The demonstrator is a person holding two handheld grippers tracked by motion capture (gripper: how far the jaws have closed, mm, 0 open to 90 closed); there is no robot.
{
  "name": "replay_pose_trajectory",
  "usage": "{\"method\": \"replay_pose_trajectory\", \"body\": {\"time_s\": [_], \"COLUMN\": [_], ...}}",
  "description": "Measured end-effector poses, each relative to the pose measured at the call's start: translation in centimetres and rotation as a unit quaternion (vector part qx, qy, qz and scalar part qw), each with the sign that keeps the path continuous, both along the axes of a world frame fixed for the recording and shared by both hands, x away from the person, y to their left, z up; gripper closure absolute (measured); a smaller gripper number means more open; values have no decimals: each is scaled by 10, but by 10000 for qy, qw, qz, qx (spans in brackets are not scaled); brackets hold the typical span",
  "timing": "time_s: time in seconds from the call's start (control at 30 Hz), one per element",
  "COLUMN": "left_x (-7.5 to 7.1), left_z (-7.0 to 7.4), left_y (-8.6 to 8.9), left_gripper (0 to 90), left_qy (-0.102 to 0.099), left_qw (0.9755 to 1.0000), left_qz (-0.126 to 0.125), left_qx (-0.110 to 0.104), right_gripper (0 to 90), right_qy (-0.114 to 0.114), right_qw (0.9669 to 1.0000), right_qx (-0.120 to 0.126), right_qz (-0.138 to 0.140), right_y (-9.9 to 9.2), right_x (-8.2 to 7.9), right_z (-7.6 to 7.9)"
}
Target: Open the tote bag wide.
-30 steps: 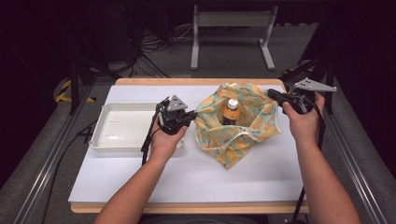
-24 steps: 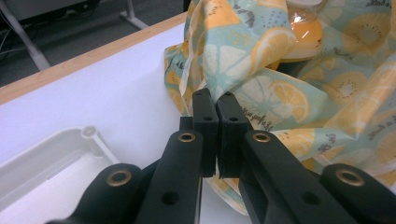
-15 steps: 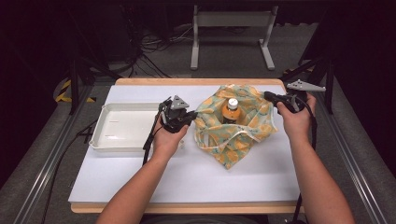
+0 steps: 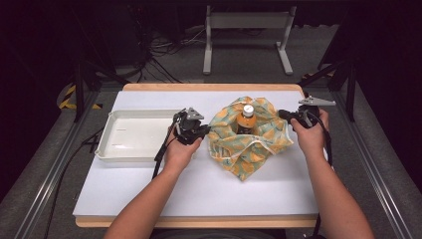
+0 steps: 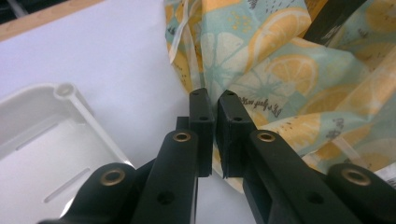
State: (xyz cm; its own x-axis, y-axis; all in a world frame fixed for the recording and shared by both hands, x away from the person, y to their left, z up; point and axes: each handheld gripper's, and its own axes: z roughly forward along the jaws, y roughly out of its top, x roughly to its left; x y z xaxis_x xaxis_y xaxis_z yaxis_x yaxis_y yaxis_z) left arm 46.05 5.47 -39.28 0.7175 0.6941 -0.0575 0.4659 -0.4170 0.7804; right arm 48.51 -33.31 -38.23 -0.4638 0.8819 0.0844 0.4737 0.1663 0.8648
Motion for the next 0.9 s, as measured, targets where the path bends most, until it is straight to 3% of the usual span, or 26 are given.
{"method": "replay_pose_trajectory", "body": {"time_s": [0.67,0.9], "left_x": [2,1], "left_z": [-21,-24], "left_y": [1,5], "left_gripper": [856,863], "left_qy": [368,411], "left_qw": [9986,9983], "left_qz": [146,217], "left_qx": [340,360], "right_gripper": [895,895], "right_qy": [720,852], "right_qw": [9972,9960], "right_qx": [-126,-131], "right_qz": [-141,-227], "right_y": [-13,-20], "right_x": [4,0], "right_z": [-42,-52]}}
